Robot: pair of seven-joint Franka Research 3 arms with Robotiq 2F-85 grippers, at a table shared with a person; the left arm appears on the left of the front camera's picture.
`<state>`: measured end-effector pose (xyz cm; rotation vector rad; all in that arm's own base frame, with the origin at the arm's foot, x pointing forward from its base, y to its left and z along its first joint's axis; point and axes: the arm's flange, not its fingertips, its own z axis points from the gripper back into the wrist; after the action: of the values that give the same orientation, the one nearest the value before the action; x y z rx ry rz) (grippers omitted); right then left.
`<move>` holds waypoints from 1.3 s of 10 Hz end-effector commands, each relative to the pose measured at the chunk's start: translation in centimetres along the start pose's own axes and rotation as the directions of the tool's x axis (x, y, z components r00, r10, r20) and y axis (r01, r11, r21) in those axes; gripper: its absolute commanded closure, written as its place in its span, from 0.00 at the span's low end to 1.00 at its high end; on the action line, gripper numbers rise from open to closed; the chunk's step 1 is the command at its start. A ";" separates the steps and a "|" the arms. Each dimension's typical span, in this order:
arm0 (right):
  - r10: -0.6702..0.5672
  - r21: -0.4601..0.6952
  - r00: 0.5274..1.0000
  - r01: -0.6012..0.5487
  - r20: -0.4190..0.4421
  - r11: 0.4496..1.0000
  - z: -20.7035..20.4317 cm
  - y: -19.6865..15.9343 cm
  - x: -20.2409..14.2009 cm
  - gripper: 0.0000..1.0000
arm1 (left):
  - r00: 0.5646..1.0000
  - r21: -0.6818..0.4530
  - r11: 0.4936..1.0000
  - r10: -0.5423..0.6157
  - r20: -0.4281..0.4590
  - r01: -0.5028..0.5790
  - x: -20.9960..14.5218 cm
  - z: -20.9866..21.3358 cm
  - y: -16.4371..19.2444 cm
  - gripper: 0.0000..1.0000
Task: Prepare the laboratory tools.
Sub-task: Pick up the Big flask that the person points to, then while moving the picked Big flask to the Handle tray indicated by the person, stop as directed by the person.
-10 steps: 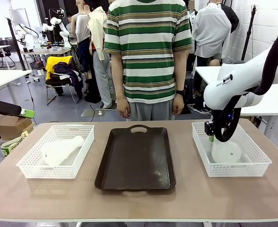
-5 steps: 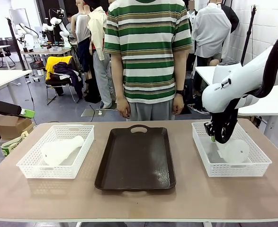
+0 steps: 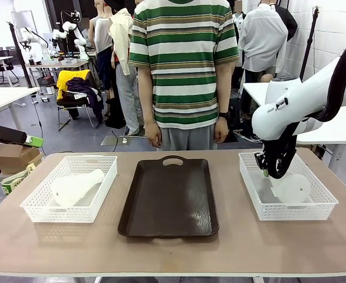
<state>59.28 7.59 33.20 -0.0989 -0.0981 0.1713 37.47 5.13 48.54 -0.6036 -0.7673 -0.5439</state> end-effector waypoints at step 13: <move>0.000 0.000 1.000 0.000 0.004 1.000 -0.1 0.0 0.0 1.00 | 1.000 -0.016 1.000 -0.016 0.025 0.017 -0.1 -0.1 0.3 0.00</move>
<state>59.29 7.59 33.22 -0.0988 -0.0990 0.1715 37.47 5.13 48.54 -0.6036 -0.7675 -0.5441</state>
